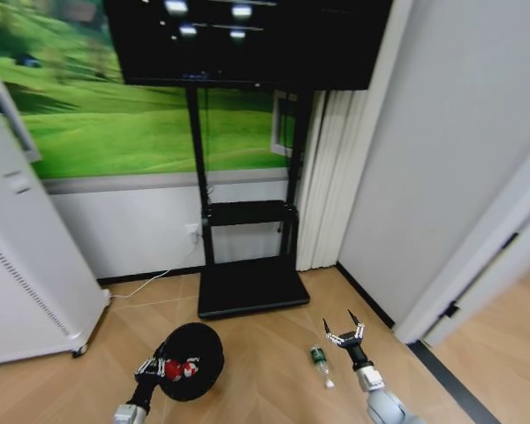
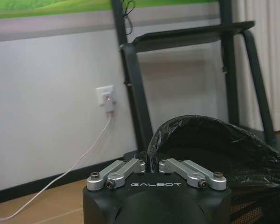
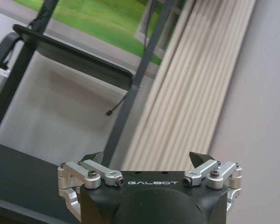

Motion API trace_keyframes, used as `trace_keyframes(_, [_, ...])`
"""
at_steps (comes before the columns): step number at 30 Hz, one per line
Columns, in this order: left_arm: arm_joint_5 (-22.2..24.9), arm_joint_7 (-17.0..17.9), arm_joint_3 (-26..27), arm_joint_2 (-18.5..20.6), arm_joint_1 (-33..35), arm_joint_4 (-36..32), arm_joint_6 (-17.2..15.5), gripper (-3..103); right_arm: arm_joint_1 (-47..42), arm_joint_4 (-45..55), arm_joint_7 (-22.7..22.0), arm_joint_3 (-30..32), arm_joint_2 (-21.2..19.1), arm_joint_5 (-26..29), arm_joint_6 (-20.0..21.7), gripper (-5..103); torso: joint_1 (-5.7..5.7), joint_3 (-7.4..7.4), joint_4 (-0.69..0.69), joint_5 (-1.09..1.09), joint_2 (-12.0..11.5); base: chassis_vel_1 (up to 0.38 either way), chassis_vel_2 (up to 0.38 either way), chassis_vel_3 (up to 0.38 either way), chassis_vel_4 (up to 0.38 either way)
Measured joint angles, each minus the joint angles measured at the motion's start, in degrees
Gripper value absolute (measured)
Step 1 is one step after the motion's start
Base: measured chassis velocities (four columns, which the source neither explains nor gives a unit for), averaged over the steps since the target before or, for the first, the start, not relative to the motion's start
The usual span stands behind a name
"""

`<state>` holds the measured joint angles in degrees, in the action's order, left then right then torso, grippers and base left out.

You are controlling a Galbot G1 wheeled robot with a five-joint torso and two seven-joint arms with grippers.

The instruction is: Pick up the trash bin and place the garbage on the floor into it.

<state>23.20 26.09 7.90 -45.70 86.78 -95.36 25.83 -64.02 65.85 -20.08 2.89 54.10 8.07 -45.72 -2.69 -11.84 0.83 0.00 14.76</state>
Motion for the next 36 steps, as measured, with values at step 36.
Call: trace_keyframes(36, [-2.50,-0.09,-1.63,-2.78,1.09,-0.74,2.71,7,1.47,-1.13,0.08,-6.35,-0.61,-3.64,-0.04,100,1.38,2.50,0.00,0.01,-3.92,-0.026,-0.025,-0.029,-0.026])
